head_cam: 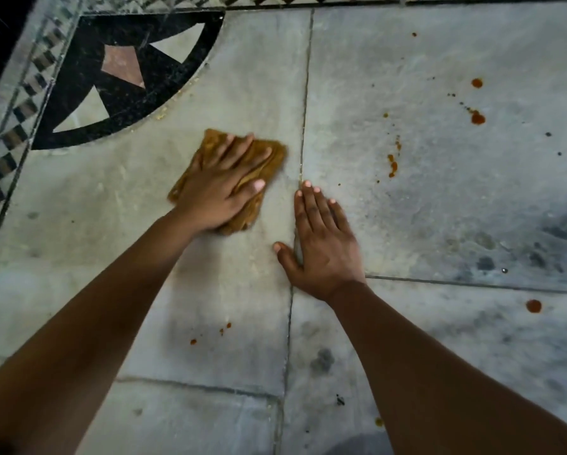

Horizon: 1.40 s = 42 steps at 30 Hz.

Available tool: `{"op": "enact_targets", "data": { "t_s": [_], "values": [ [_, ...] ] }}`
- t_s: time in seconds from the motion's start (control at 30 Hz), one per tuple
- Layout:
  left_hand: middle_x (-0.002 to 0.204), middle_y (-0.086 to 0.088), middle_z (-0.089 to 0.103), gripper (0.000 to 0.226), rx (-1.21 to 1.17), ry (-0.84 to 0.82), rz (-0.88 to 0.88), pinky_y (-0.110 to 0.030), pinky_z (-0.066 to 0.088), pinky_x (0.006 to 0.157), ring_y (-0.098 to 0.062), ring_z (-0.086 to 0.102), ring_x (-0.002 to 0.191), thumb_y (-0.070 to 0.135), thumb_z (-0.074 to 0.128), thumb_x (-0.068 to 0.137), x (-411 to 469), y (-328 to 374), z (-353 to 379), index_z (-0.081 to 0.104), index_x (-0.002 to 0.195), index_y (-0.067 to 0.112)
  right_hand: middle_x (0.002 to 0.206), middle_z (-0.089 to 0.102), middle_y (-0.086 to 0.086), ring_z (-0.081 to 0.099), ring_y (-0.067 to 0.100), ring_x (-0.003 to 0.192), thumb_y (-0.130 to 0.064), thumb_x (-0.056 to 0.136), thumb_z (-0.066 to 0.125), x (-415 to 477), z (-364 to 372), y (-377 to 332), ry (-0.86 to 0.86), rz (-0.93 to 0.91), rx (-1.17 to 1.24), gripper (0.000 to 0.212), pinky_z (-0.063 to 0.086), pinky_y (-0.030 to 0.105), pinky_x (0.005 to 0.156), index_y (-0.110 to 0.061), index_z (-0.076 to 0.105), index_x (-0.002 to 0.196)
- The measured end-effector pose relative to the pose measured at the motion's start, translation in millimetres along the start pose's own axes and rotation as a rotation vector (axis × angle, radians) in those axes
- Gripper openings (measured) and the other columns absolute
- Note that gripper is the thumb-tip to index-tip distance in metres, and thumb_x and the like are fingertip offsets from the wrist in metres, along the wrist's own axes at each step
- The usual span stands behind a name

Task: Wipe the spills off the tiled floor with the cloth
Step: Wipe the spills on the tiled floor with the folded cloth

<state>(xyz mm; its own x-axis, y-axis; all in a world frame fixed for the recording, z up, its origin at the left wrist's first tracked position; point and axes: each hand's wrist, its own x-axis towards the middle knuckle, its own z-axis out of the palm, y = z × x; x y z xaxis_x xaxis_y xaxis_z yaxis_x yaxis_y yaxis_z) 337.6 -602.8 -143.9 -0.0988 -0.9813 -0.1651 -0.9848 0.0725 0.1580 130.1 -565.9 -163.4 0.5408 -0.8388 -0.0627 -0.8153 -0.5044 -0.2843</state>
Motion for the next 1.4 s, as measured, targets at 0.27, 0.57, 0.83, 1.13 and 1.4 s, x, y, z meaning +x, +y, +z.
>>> {"op": "enact_targets", "data": {
  "t_s": [0.27,0.57,0.83,1.13,1.4],
  "values": [
    [0.159,0.006,-0.002,0.059,-0.082,-0.008,-0.514,-0.055,0.000,0.115,-0.023,-0.002,0.146,0.058,0.022,0.096,28,-54,-16,0.009,0.149,0.036,0.158,-0.005,0.010,-0.006,0.019,0.146,-0.058,0.090,0.017,0,2,2,-0.002,-0.003,-0.046,0.080,-0.009,0.033,0.116,-0.006,-0.002,0.149],
    [0.158,0.012,0.000,0.069,0.013,0.000,-0.159,-0.054,0.005,0.113,-0.017,-0.001,0.146,0.070,0.014,0.079,-88,-8,14,0.003,0.144,0.047,0.158,0.001,0.012,-0.001,0.020,0.146,-0.060,0.087,0.013,1,5,3,0.002,-0.001,-0.054,0.083,-0.005,0.033,0.117,-0.006,0.003,0.149],
    [0.159,0.009,0.000,0.058,-0.131,0.007,-0.584,-0.065,0.007,0.109,-0.025,0.001,0.146,0.050,0.031,0.096,-53,-41,-6,0.006,0.147,0.042,0.158,-0.001,0.010,-0.001,0.020,0.146,-0.054,0.094,0.023,1,7,2,-0.001,0.005,-0.087,0.076,-0.003,0.034,0.118,-0.007,0.001,0.149],
    [0.154,0.022,0.001,0.066,-0.110,-0.092,-0.175,-0.057,0.005,0.113,-0.015,-0.002,0.145,0.068,0.025,0.079,-184,-20,15,0.008,0.140,0.051,0.158,0.005,0.012,0.002,0.021,0.146,-0.046,0.097,0.021,-6,1,-1,0.026,0.017,-0.084,0.067,-0.005,0.034,0.117,-0.005,0.009,0.149],
    [0.158,0.008,0.010,0.050,-0.342,0.014,-0.688,-0.051,0.005,0.116,-0.021,0.005,0.146,0.039,0.038,0.098,-152,-45,-2,0.022,0.145,0.043,0.157,-0.015,0.009,-0.015,0.021,0.144,-0.047,0.098,0.017,-49,9,-33,-0.168,0.143,-0.047,0.069,-0.011,0.037,0.115,-0.009,-0.011,0.148]
  ]
}}
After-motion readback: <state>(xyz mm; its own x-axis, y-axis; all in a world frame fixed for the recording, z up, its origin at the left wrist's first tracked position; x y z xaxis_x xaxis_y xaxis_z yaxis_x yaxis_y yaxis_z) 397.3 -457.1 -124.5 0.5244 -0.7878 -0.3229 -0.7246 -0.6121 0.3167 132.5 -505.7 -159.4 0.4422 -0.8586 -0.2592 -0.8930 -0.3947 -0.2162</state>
